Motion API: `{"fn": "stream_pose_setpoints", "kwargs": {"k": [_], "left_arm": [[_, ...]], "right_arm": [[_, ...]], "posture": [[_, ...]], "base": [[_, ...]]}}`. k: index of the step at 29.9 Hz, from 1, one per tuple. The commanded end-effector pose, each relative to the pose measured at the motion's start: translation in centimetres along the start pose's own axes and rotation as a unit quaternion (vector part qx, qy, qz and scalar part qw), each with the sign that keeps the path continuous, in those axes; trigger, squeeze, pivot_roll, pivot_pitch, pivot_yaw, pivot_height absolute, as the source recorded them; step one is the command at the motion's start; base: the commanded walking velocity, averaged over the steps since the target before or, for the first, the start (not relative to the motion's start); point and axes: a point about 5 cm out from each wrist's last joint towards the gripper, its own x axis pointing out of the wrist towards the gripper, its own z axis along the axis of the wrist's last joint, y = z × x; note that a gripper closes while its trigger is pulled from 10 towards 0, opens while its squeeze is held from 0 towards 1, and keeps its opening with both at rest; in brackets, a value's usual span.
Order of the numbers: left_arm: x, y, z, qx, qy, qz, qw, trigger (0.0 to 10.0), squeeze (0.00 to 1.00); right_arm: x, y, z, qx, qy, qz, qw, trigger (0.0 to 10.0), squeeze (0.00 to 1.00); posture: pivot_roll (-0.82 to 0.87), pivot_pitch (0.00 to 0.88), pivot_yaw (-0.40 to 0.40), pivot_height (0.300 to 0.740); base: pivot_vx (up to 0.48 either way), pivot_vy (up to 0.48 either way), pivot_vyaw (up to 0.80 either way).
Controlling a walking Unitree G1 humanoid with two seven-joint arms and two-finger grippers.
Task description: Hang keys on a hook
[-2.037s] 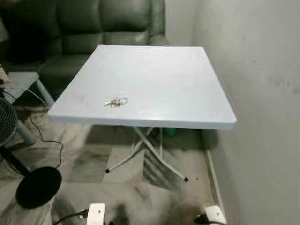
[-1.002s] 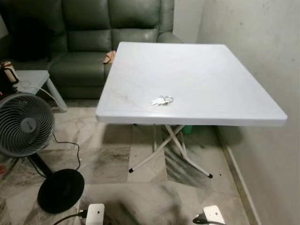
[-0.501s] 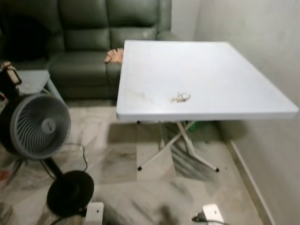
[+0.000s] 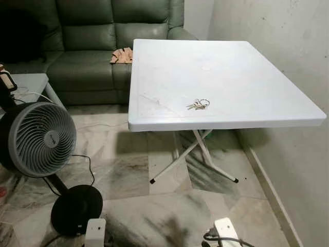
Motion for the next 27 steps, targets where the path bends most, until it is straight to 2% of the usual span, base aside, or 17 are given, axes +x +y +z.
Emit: {"fn": "stream_pose_setpoints", "kwargs": {"k": [1, 4, 6, 7, 9, 11, 14, 17, 21, 23, 24, 26, 27], "left_arm": [[0.1, 0.2, 0.9, 0.004, -0.028, -0.003, 1.000, 10.0, 0.00], [0.2, 0.3, 2.7, 0.031, -0.091, 0.000, 0.995, 10.0, 0.00], [0.2, 0.4, 3.6, 0.009, -0.119, -0.004, 0.993, 10.0, 0.00], [0.1, 0.7, 4.7, 0.011, -0.157, 0.005, 0.988, 10.0, 0.00], [0.0, 0.7, 5.2, 0.015, -0.174, 0.008, 0.985, 10.0, 0.00], [-0.4, 0.8, 7.3, -0.003, -0.237, 0.004, 0.972, 10.0, 0.00], [-0.6, 0.9, 7.9, -0.012, -0.259, 0.007, 0.966, 10.0, 0.00], [-1.3, 0.7, 9.4, -0.050, -0.302, -0.003, 0.952, 10.0, 0.00], [-1.4, 0.7, 9.4, -0.050, -0.305, -0.004, 0.951, 10.0, 0.00], [-2.6, 0.1, 11.8, -0.069, -0.355, -0.018, 0.932, 10.0, 0.00], [-3.8, -0.2, 13.8, -0.088, -0.393, -0.031, 0.915, 10.0, 0.00], [-4.6, -0.2, 15.0, -0.093, -0.413, -0.035, 0.905, 10.0, 0.00], [-4.6, -0.2, 15.0, -0.093, -0.413, -0.035, 0.905, 10.0, 0.00]], "right_arm": [[0.1, -0.6, 1.5, -0.005, -0.040, -0.002, 0.999, 10.0, 1.00], [0.2, -0.8, 3.1, -0.008, -0.083, 0.006, 0.997, 10.0, 1.00], [0.2, -0.8, 4.0, -0.016, -0.109, 0.009, 0.994, 10.0, 1.00], [0.2, -0.8, 5.0, -0.013, -0.141, 0.017, 0.990, 10.0, 1.00], [0.2, -0.7, 5.5, -0.010, -0.157, 0.020, 0.987, 10.0, 1.00], [-0.1, -0.7, 7.7, -0.011, -0.223, 0.020, 0.975, 10.0, 1.00], [-0.3, -0.6, 8.3, -0.012, -0.245, 0.023, 0.969, 10.0, 1.00], [-0.6, -0.4, 9.7, -0.007, -0.287, 0.029, 0.957, 10.0, 1.00], [-0.6, -0.4, 9.7, -0.006, -0.291, 0.031, 0.956, 10.0, 1.00], [-1.3, 0.2, 12.3, 0.001, -0.354, 0.041, 0.935, 10.0, 1.00], [-2.2, 0.5, 14.4, 0.000, -0.402, 0.050, 0.914, 10.0, 1.00], [-2.8, 0.7, 15.5, -0.004, -0.424, 0.056, 0.904, 10.0, 1.00], [-2.8, 0.7, 15.5, -0.004, -0.424, 0.056, 0.904, 10.0, 1.00]], "posture": [[-0.07, 0.000, -0.015, 0.740], [-0.07, 0.000, -0.016, 0.740], [-0.07, 0.005, -0.014, 0.740], [-0.08, 0.008, -0.013, 0.740], [-0.08, 0.009, -0.012, 0.740], [-0.08, 0.014, -0.009, 0.740], [-0.08, 0.014, -0.009, 0.740], [-0.08, 0.016, -0.007, 0.740], [-0.08, 0.015, -0.008, 0.740], [-0.08, 0.017, -0.014, 0.740], [-0.08, 0.017, -0.015, 0.740], [-0.08, 0.015, -0.014, 0.740], [-0.08, 0.015, -0.014, 0.740]], "base": [[0.000, 0.000, 0.00], [0.000, 0.000, 0.00], [0.000, 0.000, 0.00], [0.000, 0.000, 0.00], [0.000, 0.000, 0.00], [0.000, 0.000, 0.00], [0.000, 0.000, 0.00], [0.000, 0.000, 0.00], [0.000, 0.000, 0.00], [0.000, 0.000, 0.00], [0.000, 0.000, 0.00], [0.000, 0.000, 0.00], [0.000, 0.000, 0.00]]}}
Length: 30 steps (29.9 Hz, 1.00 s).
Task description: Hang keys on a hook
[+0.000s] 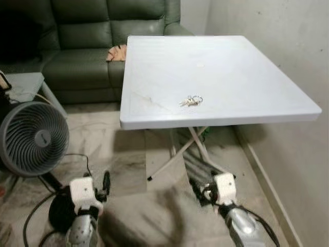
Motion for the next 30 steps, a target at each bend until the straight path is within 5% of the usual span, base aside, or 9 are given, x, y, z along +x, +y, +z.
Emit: {"fn": "stream_pose_setpoints", "kwargs": {"k": [1, 8, 9, 30], "left_arm": [[0.3, -0.1, 1.1, 0.001, -0.016, -0.007, 1.000, 10.0, 0.00], [0.8, -0.7, 4.6, -0.014, -0.059, -0.017, 0.998, 10.0, 0.00], [0.6, -0.8, 5.4, -0.019, -0.057, -0.018, 0.998, 10.0, 0.00], [0.0, -0.8, 6.0, 0.030, 0.012, -0.005, 0.999, 10.0, 0.00]], "right_arm": [[0.3, -0.1, 0.9, 0.000, -0.017, 0.006, 1.000, 10.0, 1.00], [1.3, 0.1, 4.0, -0.010, -0.066, 0.012, 0.998, 10.0, 1.00], [1.2, 0.3, 4.6, -0.013, -0.070, 0.015, 0.997, 10.0, 0.00], [0.9, 0.8, 5.3, -0.047, -0.016, 0.021, 0.999, 10.0, 0.00]], "posture": [[-0.07, 0.013, -0.014, 0.740], [-0.07, 0.004, -0.009, 0.740], [-0.07, 0.004, -0.009, 0.740], [-0.06, 0.008, -0.014, 0.740]], "base": [[0.000, 0.000, 0.00], [0.000, 0.000, 0.00], [0.000, 0.000, 0.00], [0.000, 0.000, 0.00]]}}
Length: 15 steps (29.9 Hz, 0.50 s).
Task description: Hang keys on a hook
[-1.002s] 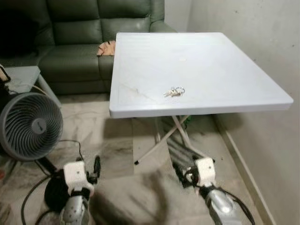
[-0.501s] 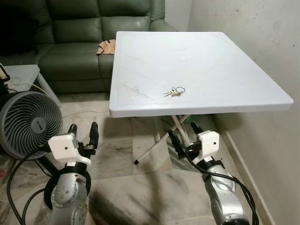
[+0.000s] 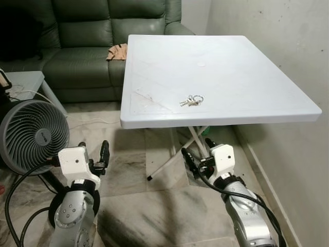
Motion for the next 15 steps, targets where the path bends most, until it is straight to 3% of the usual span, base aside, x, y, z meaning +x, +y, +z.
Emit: {"fn": "stream_pose_setpoints", "kwargs": {"k": [1, 6, 15], "left_arm": [[-0.10, 0.19, 0.07, 0.014, 0.003, -0.004, 1.000, 10.0, 0.00], [-0.03, 0.08, 0.09, 0.010, 0.005, -0.009, 1.000, 10.0, 0.00], [0.18, -0.12, 0.22, 0.012, 0.004, -0.015, 1.000, 10.0, 0.00]], "right_arm": [[0.30, -0.18, 0.59, -0.005, -0.006, -0.001, 1.000, 10.0, 0.00], [0.37, -0.27, 0.78, -0.004, -0.007, -0.003, 1.000, 10.0, 0.00], [0.52, -0.26, 0.91, -0.001, -0.006, -0.001, 1.000, 10.0, 0.00]], "posture": [[-0.06, 0.008, -0.014, 0.740], [-0.06, 0.010, -0.016, 0.740], [-0.06, 0.010, -0.017, 0.740]], "base": [[0.000, 0.000, 0.00], [0.048, 0.000, 0.00], [0.375, 0.000, 0.00]]}}
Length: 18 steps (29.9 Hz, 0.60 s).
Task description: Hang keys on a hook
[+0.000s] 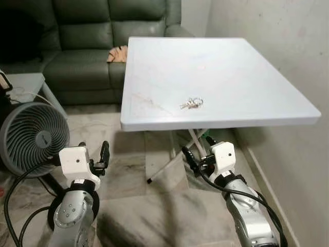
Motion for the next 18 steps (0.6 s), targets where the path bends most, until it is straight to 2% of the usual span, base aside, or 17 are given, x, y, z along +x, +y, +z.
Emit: {"fn": "stream_pose_setpoints", "kwargs": {"k": [1, 18], "left_arm": [[0.17, -0.05, 0.29, 0.005, -0.001, -0.003, 1.000, 10.0, 0.00], [0.14, -0.18, 0.29, 0.005, 0.001, -0.007, 1.000, 10.0, 0.00]], "right_arm": [[0.33, 0.04, 0.56, 0.001, -0.008, 0.001, 1.000, 10.0, 0.00], [0.36, 0.25, 0.59, 0.003, -0.008, 0.005, 1.000, 10.0, 0.00]], "posture": [[-0.06, 0.011, -0.016, 0.740], [-0.06, 0.011, -0.015, 0.740]], "base": [[0.435, 0.000, 0.00], [0.457, 0.000, 0.00]]}}
